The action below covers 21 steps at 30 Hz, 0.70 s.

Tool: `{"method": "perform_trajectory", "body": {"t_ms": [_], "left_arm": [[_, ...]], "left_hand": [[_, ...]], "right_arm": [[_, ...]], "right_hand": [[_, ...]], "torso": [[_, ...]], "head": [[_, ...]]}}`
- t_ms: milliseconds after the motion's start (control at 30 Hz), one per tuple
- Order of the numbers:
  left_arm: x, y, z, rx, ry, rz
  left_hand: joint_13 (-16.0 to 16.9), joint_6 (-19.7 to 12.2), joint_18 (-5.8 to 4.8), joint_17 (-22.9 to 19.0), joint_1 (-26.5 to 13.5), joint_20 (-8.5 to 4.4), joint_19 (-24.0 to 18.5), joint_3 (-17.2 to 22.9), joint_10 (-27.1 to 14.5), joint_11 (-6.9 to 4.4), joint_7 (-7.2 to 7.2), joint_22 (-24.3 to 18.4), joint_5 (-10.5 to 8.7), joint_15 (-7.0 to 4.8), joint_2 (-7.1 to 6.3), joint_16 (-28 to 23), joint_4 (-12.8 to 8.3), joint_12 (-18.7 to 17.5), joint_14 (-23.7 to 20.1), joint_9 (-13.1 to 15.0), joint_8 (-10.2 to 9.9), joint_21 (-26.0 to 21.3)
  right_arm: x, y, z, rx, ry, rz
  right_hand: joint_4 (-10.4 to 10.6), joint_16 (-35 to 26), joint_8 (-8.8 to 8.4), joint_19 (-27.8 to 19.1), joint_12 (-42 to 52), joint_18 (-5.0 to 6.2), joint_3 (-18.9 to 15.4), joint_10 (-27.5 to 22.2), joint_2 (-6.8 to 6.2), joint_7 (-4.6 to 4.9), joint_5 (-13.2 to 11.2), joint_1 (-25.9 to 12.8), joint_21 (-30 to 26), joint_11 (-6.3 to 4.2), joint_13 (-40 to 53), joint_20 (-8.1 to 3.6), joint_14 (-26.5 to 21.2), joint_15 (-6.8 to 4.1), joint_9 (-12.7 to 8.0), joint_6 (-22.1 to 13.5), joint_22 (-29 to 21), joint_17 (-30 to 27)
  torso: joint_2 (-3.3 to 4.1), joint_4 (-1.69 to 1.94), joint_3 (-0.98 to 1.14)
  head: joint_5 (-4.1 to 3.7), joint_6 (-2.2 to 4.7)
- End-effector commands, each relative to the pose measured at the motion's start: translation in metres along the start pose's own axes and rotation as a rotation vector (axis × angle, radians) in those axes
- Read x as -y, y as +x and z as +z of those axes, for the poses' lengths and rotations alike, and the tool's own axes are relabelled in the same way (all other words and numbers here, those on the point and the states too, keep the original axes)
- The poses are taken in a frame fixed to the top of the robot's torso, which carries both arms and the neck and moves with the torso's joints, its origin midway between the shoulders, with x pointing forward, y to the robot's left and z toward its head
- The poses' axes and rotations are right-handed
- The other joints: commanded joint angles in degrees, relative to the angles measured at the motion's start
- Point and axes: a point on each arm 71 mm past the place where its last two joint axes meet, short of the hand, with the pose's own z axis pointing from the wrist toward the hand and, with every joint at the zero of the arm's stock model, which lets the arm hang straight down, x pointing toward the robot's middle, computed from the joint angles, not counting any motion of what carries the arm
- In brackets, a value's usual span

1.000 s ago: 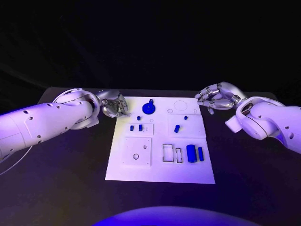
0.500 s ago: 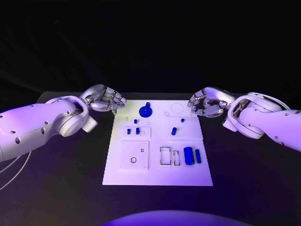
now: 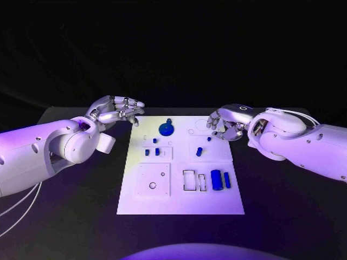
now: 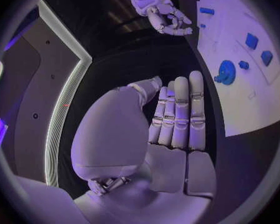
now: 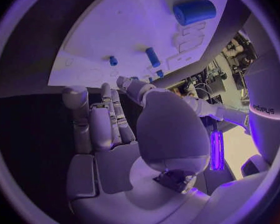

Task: Assemble the parts on the task board

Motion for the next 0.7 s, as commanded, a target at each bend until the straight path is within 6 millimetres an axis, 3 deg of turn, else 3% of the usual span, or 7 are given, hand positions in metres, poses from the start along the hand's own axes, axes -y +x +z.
{"method": "perform_trajectory", "body": {"t_ms": [33,333,700], "left_arm": [[0.004,0.001,-0.001,0.048,0.045,-0.134],[0.005,0.008,-0.002,0.038,0.051,-0.153],[0.005,0.011,-0.002,0.035,0.048,-0.154]], "left_hand": [[0.0,-0.4,0.26,-0.1,-0.3,-0.2,0.0,-0.2,-0.4,0.11,-0.04,-0.1,0.08,-0.22,0.25,-0.4,-0.1,0.2,0.0,-0.1,0.2,-0.3],[0.0,-0.6,0.24,-0.2,-0.4,-0.16,0.0,-0.2,-0.7,0.2,0.08,-0.2,0.09,-0.15,0.43,-0.6,-0.1,0.3,0.0,-0.2,0.2,-0.5],[0.0,-0.8,0.23,-0.2,-0.7,-0.1,0.0,-0.3,-0.9,0.35,0.31,-0.3,0.07,-0.05,0.52,-0.7,-0.1,0.3,0.0,-0.3,0.3,-0.6]], "right_arm": [[-0.001,0.005,0.003,-0.032,0.024,-0.096],[-0.006,0.018,0.011,-0.08,0.023,-0.106],[-0.007,0.03,0.012,-0.135,0.028,-0.102]], "right_hand": [[0.0,0.4,-0.3,0.2,-0.3,-0.35,-0.1,-0.5,-0.12,-0.09,-0.3,-0.3,0.3,0.07,-0.2,0.33,1.0,0.51,-0.1,-0.4,0.0,0.0],[0.0,0.5,-0.55,0.1,-1.0,-0.3,0.0,-1.1,-0.21,-0.09,-0.5,-0.4,0.2,0.11,-0.9,0.33,1.0,0.56,-0.2,-0.5,0.0,0.0],[-0.1,0.6,-0.78,0.1,-1.9,-0.34,-0.3,-1.9,-0.56,0.16,-0.7,-0.6,0.1,0.45,-1.8,0.49,0.9,0.83,-0.2,-0.4,0.1,-0.1]], "torso": [[-0.04,0.04,-0.08],[0.06,0.03,-0.13],[-0.04,-0.04,-0.02]], "head": [[-0.11,-0.13],[0.01,-0.45],[0.11,-0.72]]}}
